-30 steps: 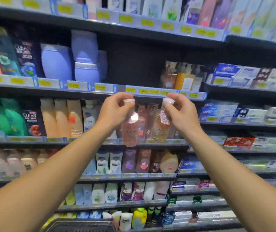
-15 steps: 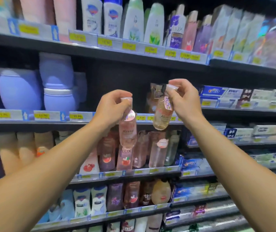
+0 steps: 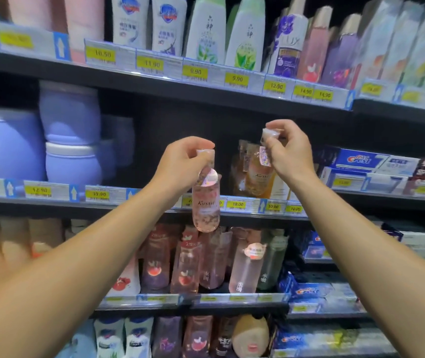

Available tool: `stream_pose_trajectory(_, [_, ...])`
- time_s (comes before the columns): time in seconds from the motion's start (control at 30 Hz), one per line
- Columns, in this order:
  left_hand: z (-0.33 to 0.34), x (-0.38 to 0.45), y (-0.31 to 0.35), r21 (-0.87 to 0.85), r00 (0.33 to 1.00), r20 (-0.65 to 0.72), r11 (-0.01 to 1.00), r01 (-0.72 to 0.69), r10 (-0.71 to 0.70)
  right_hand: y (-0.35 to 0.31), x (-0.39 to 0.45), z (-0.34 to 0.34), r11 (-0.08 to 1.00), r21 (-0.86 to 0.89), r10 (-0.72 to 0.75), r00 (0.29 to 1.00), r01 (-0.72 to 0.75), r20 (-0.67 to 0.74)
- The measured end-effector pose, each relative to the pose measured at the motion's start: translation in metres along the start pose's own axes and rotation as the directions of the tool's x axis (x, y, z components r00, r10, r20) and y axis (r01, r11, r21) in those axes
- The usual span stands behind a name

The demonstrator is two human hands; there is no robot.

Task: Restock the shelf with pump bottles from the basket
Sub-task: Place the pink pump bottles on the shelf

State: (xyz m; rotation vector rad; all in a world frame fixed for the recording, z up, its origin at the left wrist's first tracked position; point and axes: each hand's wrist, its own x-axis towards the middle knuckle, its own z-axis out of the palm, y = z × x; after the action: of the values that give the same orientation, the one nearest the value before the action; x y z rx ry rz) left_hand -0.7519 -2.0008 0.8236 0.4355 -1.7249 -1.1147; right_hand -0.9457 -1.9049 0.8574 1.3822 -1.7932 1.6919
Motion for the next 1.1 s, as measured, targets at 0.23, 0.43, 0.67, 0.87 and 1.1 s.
stream_pose_trajectory(0.23, [0.014, 0.015, -0.009, -0.010, 1.000, -0.003, 1.000, -0.002, 0.002, 0.018, 0.005, 0.008, 1.000, -0.022, 0.006, 1.000, -0.006, 0.021])
stream_pose_trajectory(0.43, [0.020, 0.022, -0.020, 0.008, 1.000, 0.006, 1.000, 0.000, 0.000, 0.024, -0.001, 0.019, 0.995, -0.102, 0.022, 1.000, -0.020, 0.022])
stream_pose_trajectory(0.67, [0.020, 0.027, -0.024, -0.004, 0.999, 0.030, 1.000, 0.013, -0.013, 0.027, -0.006, 0.027, 0.969, -0.245, 0.057, 0.995, -0.036, 0.078])
stream_pose_trajectory(0.87, [0.019, 0.028, -0.023, -0.010, 0.999, 0.045, 1.000, 0.018, -0.017, 0.026, 0.002, 0.020, 0.842, -0.528, -0.058, 0.992, 0.110, 0.114])
stream_pose_trajectory(1.1, [0.021, 0.027, -0.026, -0.004, 0.997, 0.070, 0.999, 0.037, -0.036, 0.039, -0.022, 0.004, 0.646, -0.674, -0.128, 0.920, 0.360, 0.369])
